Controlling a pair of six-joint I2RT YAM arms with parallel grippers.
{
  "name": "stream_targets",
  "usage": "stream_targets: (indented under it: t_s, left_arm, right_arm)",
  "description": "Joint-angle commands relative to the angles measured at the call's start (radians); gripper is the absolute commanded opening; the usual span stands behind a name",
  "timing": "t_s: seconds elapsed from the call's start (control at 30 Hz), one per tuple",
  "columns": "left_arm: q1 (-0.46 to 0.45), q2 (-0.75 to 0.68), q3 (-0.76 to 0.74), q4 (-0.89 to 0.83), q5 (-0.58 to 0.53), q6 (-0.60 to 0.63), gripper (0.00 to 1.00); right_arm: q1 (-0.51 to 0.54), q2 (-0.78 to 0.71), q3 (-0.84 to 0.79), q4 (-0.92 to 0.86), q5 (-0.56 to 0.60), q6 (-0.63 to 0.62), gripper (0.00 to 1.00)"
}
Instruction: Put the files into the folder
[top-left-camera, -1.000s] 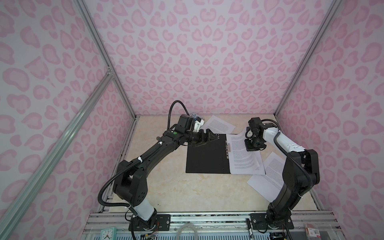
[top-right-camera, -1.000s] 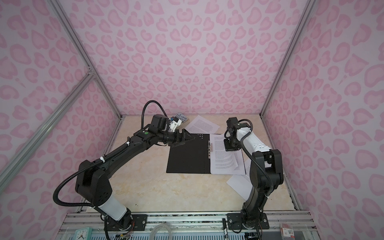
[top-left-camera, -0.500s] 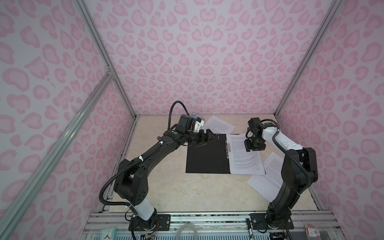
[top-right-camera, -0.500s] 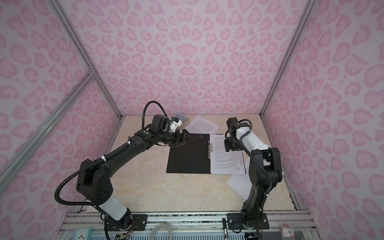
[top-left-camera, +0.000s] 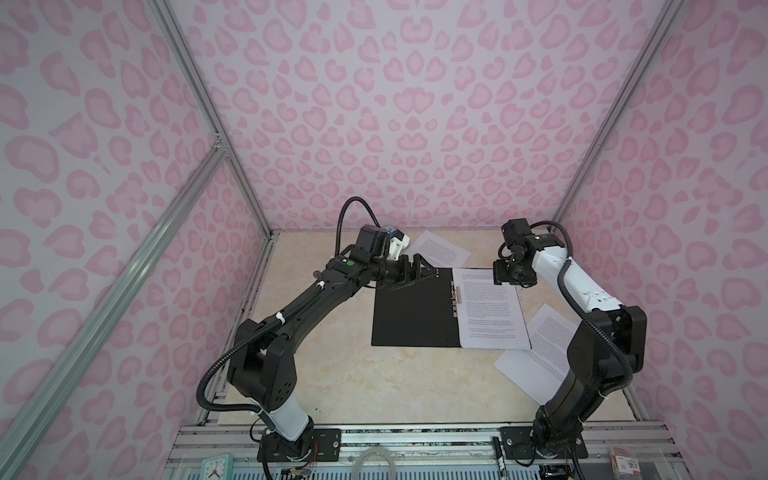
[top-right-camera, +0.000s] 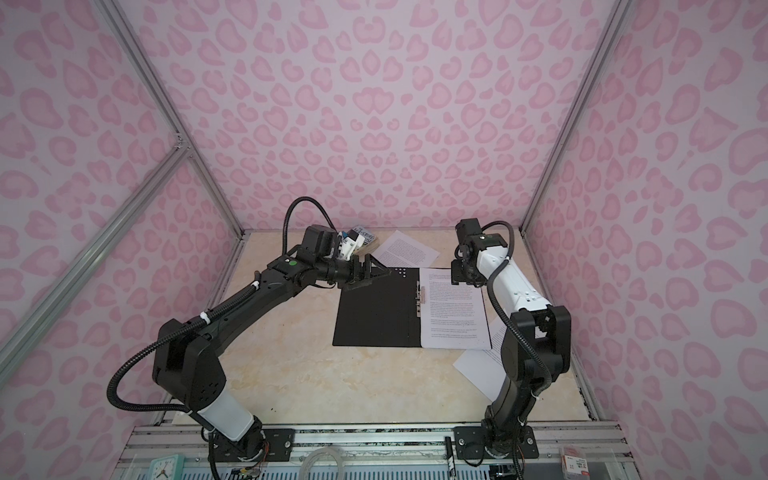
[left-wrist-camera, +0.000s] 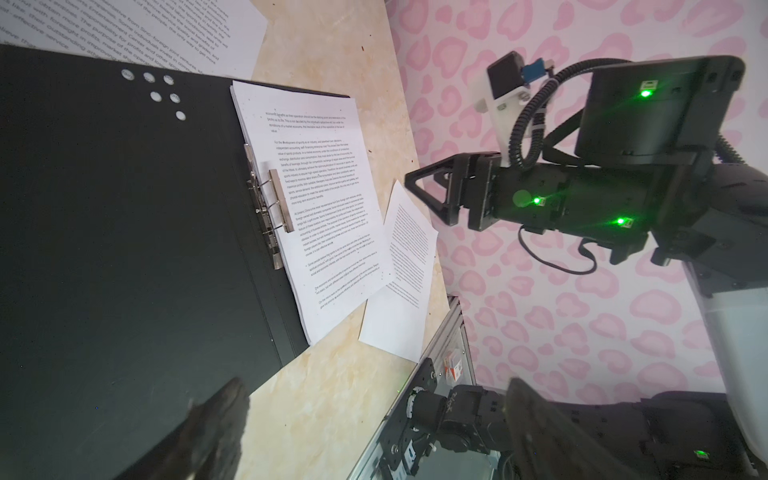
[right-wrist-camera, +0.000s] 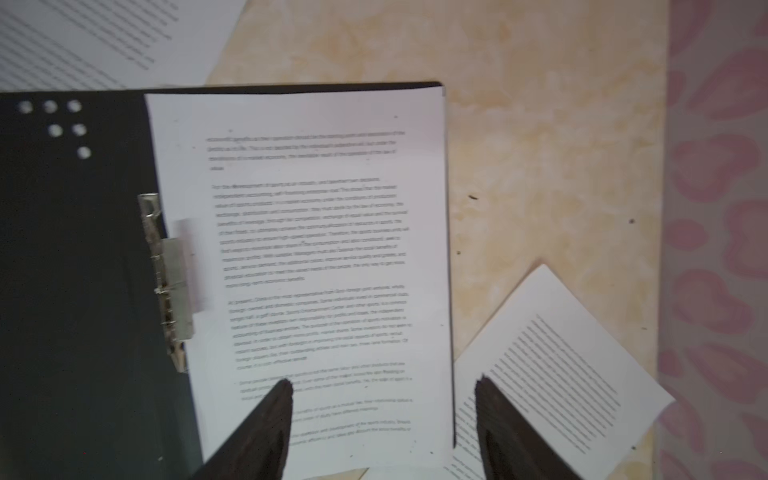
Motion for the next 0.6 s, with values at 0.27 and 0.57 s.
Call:
stream_targets:
  t_s: [0.27,0.57]
  left_arm:
    - [-0.002,-0.132,-0.041,0.053,-0.042,0.064,0.98]
    - [-0.002,-0.164,-0.115,0.048,-0.059,0.047,0.97]
  right_arm:
    - [0.116,0.223,0.059,0.102,-0.250,0.091,0.57]
    - [0.120,0.346,0.115,0.121,-0.289,0.127,0.41]
